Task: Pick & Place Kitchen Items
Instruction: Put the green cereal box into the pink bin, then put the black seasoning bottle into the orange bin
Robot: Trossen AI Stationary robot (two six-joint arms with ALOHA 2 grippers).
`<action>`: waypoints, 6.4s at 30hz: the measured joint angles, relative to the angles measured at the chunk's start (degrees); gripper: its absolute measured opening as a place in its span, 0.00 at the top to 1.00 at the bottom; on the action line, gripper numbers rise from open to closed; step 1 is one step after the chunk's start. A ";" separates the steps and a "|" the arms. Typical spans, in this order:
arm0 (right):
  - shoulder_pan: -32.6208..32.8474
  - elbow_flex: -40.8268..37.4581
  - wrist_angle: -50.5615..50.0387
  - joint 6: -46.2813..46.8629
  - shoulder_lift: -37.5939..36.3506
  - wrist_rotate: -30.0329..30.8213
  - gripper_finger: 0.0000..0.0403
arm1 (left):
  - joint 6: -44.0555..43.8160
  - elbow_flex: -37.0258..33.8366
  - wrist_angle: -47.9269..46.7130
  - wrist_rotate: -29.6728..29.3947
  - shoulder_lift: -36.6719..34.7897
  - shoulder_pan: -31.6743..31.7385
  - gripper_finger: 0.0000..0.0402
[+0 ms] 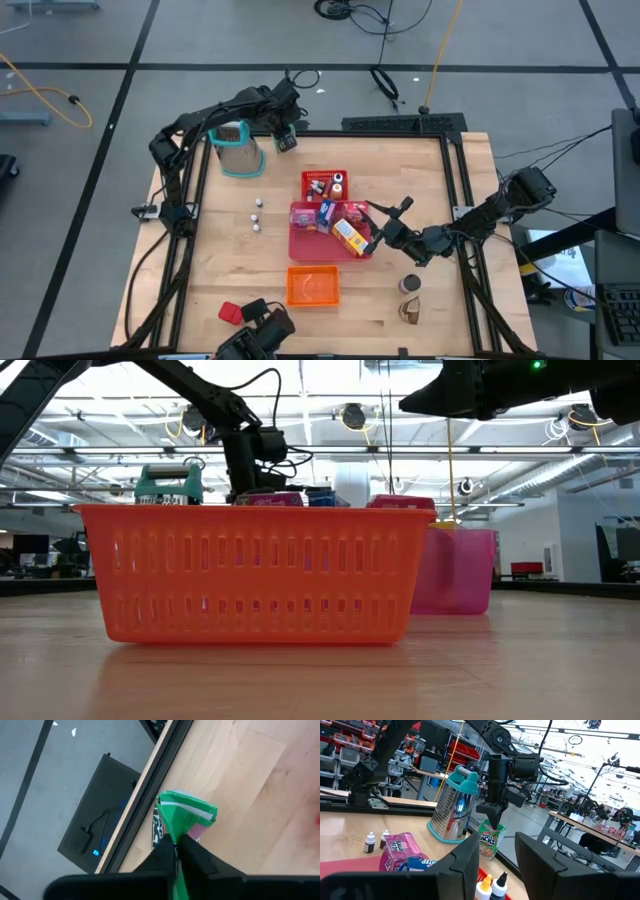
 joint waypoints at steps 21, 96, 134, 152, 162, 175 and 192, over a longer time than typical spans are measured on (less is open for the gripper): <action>0.00 0.00 -0.04 -0.15 0.00 -0.02 0.71 | -4.52 -0.20 -6.05 6.18 -13.74 -4.48 1.00; -1.76 0.04 -6.45 2.42 0.02 -0.02 0.71 | -25.89 -0.15 -4.77 5.24 -8.53 -46.97 0.86; -1.88 0.00 -6.86 2.68 0.02 -0.07 0.71 | -21.76 -0.09 -1.05 4.22 -8.04 -49.28 0.73; 1.47 0.00 -3.06 -5.43 -0.99 0.04 0.71 | -23.51 -0.09 -3.28 -0.37 -8.04 -50.69 0.43; 20.60 0.00 -17.13 1.12 -16.74 6.92 0.71 | -22.55 -0.09 -2.62 -3.28 -8.06 -51.28 0.44; 42.03 0.00 -34.75 18.97 -20.93 19.51 0.66 | -22.00 -0.09 -2.25 -5.29 -8.09 -51.20 0.44; 51.37 0.00 -49.67 43.25 -14.60 21.52 0.42 | -22.57 -0.09 -2.12 -5.33 -8.09 -51.06 0.44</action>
